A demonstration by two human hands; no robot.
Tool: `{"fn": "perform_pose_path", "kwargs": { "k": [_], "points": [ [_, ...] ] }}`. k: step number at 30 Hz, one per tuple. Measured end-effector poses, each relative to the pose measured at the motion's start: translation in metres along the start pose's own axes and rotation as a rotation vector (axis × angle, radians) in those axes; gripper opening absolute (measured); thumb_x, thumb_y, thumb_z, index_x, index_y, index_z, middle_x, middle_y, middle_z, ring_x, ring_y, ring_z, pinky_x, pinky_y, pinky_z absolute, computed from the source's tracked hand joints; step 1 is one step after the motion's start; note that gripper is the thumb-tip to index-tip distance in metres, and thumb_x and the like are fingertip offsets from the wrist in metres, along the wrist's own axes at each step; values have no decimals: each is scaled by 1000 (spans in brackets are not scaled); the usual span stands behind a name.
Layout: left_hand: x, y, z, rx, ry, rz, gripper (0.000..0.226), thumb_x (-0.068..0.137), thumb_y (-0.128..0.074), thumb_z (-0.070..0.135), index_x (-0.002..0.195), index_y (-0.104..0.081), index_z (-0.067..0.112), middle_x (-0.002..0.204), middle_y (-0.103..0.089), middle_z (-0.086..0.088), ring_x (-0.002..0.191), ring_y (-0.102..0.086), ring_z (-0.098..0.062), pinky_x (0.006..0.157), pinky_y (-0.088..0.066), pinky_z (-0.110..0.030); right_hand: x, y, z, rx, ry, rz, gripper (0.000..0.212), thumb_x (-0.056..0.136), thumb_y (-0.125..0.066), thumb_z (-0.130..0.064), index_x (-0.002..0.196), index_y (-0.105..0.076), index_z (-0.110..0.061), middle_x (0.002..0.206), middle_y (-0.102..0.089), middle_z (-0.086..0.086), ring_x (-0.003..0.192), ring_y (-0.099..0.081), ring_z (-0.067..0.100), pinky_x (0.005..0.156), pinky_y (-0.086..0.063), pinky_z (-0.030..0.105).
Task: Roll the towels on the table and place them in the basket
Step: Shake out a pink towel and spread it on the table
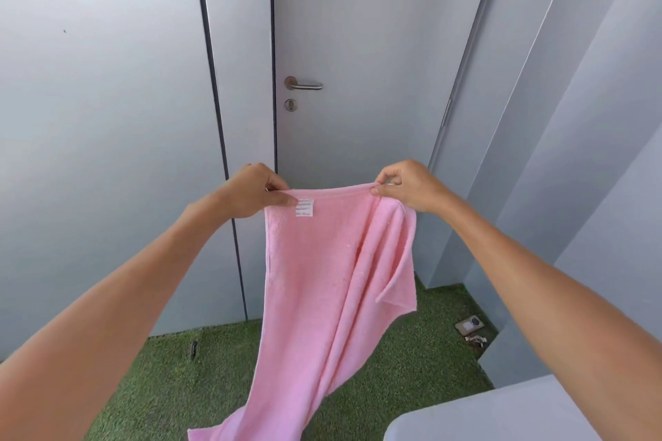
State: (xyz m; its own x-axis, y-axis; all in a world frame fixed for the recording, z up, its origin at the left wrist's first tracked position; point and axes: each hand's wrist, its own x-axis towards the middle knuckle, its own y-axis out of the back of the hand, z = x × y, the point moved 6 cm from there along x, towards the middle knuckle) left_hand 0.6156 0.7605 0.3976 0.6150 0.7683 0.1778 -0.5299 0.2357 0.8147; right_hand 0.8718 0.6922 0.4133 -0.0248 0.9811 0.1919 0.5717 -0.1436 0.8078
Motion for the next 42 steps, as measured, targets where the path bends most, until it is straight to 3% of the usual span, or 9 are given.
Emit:
{"fn": "perform_pose_path", "kwargs": {
  "k": [4,8,14,20,24,27,31,34,42],
  "points": [
    [11,-8,24,102,-40,48,15,82,-75,28,95,-77,21,72,-70,6,72,-60,-13,76,-51,-30,-3,-20,-27,5,91,-27,12,89,-68,-20,94,-66,-9,40,-45,-21,41,-43,-2,47,-30,12],
    [11,-25,52,-53,-76,123,56,79,-78,31,131,-59,21,48,-40,3,48,-40,-6,54,-33,-15,-5,-34,-50,152,183,-81,28,93,-59,-18,111,-38,-22,59,-40,4,52,-30,17,51,-28,26],
    [14,-37,53,-57,-118,71,7,83,-74,30,89,-76,28,72,-69,14,73,-62,-1,73,-48,-26,-16,-40,-41,257,174,-258,35,94,-57,-10,112,-29,-22,75,-55,3,63,-45,12,63,-38,22],
    [16,-21,53,28,-140,185,7,85,-70,26,86,-77,26,74,-70,11,71,-61,-9,73,-47,-26,-34,-61,0,427,-39,-360,41,88,-69,-15,124,-50,-14,90,-69,5,83,-64,14,77,-49,26],
    [5,7,25,-4,-22,279,6,84,-72,22,83,-77,24,75,-68,22,75,-63,-9,74,-48,-25,-61,-61,65,310,-184,-349,27,88,-68,-30,105,-66,-9,102,-73,7,96,-68,15,93,-53,43],
    [-2,4,12,40,40,254,12,83,-73,25,79,-73,37,63,-60,28,73,-60,-8,71,-43,-26,-67,-34,74,259,-166,-126,17,88,-67,-32,93,-70,-16,91,-75,-4,89,-69,7,87,-50,30],
    [-2,-53,51,50,-121,-29,35,83,-73,27,117,-67,33,42,-37,6,48,-31,-12,57,-30,-22,-49,-39,15,126,52,-108,15,88,-68,-32,89,-71,-18,76,-71,-5,71,-65,8,72,-46,26],
    [-3,-79,69,-70,-202,-58,15,81,-76,28,95,-75,31,45,-32,6,48,-26,-12,50,-23,-21,-43,-47,-22,-26,182,-182,15,88,-68,-34,84,-70,-20,58,-51,-9,54,-43,3,54,-32,18],
    [-6,-82,49,-83,-100,8,7,80,-77,30,81,-75,24,49,-51,26,53,-46,3,51,-29,-12,-65,-47,30,7,-44,-273,11,86,-72,-29,89,-73,-19,81,-70,-6,72,-61,6,72,-50,28]
  ]
}}
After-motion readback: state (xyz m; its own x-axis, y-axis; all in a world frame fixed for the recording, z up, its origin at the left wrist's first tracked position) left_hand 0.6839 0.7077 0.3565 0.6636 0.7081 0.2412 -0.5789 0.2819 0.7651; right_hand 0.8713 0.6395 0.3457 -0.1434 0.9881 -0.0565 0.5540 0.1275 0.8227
